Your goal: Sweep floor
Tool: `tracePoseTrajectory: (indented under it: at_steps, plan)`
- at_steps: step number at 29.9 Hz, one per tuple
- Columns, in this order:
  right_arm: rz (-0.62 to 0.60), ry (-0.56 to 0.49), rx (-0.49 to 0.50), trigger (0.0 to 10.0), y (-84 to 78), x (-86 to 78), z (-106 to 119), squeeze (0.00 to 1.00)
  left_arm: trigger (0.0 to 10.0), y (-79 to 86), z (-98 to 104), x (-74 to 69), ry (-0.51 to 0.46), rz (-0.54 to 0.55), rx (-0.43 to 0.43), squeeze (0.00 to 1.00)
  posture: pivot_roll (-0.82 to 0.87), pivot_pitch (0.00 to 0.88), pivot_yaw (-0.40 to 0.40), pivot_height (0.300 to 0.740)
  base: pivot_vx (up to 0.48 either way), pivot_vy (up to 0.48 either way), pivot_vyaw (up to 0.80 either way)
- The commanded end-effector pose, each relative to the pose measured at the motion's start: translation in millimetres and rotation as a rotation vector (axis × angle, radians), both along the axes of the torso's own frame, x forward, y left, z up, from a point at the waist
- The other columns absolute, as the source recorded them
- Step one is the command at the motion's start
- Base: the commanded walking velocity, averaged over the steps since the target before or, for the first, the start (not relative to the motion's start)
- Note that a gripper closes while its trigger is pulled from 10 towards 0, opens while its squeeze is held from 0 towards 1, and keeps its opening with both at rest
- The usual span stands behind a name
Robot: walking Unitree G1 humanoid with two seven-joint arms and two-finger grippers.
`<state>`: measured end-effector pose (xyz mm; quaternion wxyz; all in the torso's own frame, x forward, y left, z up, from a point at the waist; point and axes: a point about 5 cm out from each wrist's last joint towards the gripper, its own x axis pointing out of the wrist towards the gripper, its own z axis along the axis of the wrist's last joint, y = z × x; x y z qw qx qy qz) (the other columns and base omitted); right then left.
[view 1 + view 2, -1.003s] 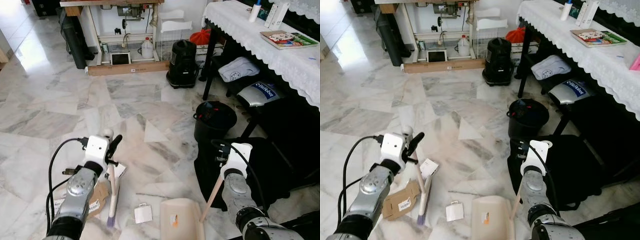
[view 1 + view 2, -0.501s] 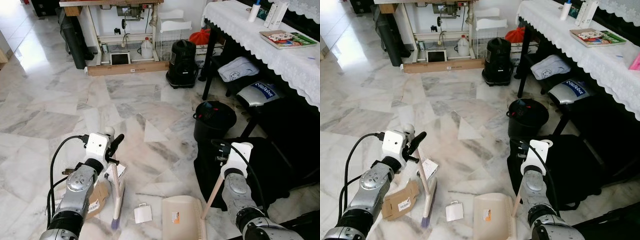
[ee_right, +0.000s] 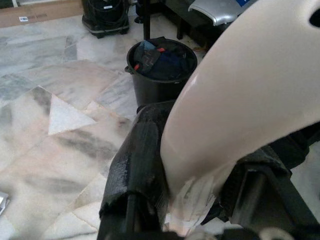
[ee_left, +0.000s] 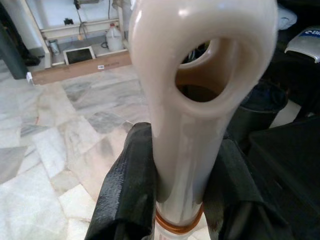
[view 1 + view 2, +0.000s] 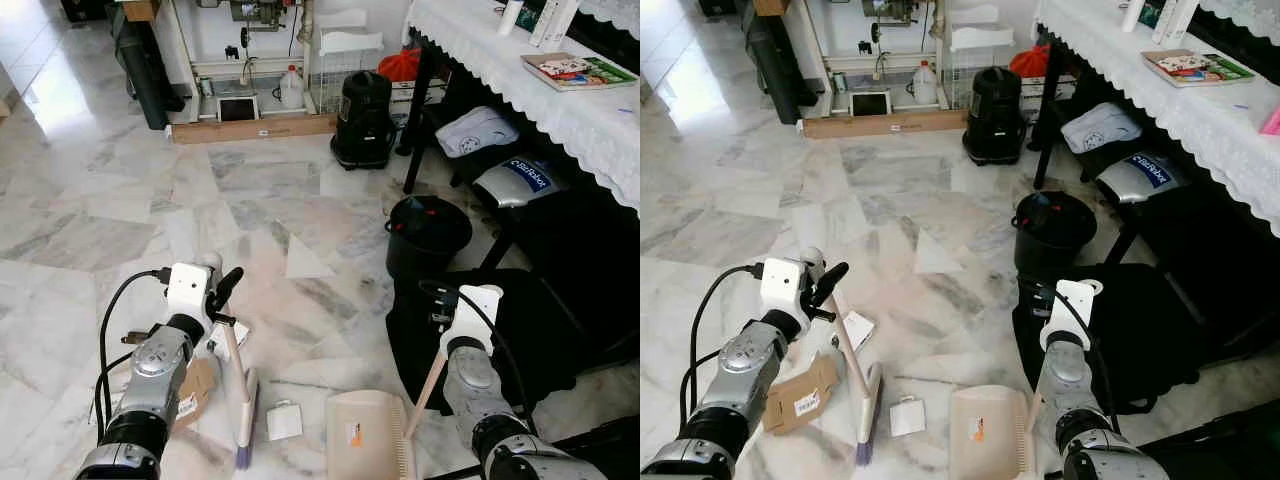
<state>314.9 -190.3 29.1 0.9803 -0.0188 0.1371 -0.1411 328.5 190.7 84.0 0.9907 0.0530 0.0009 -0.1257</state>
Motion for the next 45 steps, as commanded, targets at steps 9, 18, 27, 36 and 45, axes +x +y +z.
tracePoseTrajectory:
  at_steps: [9, 18, 27, 36, 45]
  plan:
    - [0.022, 0.017, -0.013, 10.0, 3.0, 0.4, -0.9, 0.00, 10.0, -0.8, -9.6, 0.8, 0.106, -0.063, -0.054, 0.00, 0.03, 0.082, -0.050, 0.740, 0.000, 0.000, 0.00]
    - [0.025, 0.017, -0.012, 10.0, 3.5, 1.9, 0.2, 0.00, 10.0, -7.3, -4.5, 4.5, 0.147, -0.135, -0.207, 0.00, 0.03, 0.075, -0.047, 0.740, 0.000, 0.000, 0.00]
    - [0.028, 0.019, -0.004, 10.0, 5.7, 4.3, 1.9, 0.00, 10.0, -19.6, 20.9, 19.4, 0.080, -0.148, -0.466, 0.00, 0.04, 0.054, -0.040, 0.740, 0.000, 0.000, 0.00]
    - [0.023, 0.012, -0.005, 10.0, 3.7, 7.6, 5.7, 0.00, 10.0, -19.0, 34.6, 22.5, 0.017, -0.161, -0.430, 0.00, 0.05, 0.021, -0.038, 0.740, 0.000, 0.000, 0.00]
    - [-0.008, -0.060, -0.012, 10.0, -4.5, 16.4, 21.0, 0.00, 10.0, -16.4, 78.0, 15.2, -0.287, -0.059, -0.189, 0.00, 0.05, 0.000, -0.033, 0.740, 0.000, 0.000, 0.00]
